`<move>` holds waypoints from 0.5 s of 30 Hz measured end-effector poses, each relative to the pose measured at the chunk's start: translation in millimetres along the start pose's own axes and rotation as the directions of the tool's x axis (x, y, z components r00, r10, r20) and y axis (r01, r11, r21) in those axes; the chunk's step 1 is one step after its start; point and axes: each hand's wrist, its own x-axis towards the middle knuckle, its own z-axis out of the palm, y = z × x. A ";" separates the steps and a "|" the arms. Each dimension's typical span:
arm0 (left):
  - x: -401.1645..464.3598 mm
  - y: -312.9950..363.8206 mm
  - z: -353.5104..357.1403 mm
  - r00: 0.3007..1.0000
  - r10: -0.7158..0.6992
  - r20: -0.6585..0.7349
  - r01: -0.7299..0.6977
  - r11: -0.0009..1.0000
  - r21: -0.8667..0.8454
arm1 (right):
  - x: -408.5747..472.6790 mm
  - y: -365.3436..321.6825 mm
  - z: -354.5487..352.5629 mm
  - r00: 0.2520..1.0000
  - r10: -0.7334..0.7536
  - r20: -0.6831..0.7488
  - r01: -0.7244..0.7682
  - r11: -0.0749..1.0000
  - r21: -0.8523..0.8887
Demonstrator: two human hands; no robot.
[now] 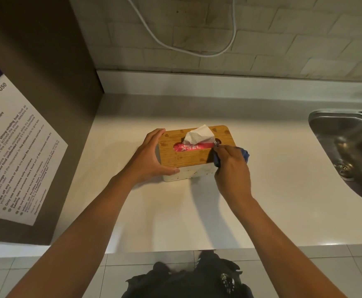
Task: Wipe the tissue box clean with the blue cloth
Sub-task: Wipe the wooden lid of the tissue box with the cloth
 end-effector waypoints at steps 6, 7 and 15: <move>0.5 -4.9 3.0 1.000 -0.007 -0.007 0.006 1.000 -0.028 | -20.2 14.0 -8.0 0.993 -0.093 0.071 0.093 0.996 0.009; 0.7 -5.8 3.5 1.000 -0.008 -0.008 0.008 0.999 -0.031 | -16.4 17.4 -8.3 0.996 -0.064 0.065 0.063 0.998 0.010; 0.8 -6.8 3.7 1.000 0.009 -0.015 -0.009 1.000 -0.020 | -10.4 -8.9 6.3 0.995 -0.087 0.048 0.086 0.996 0.021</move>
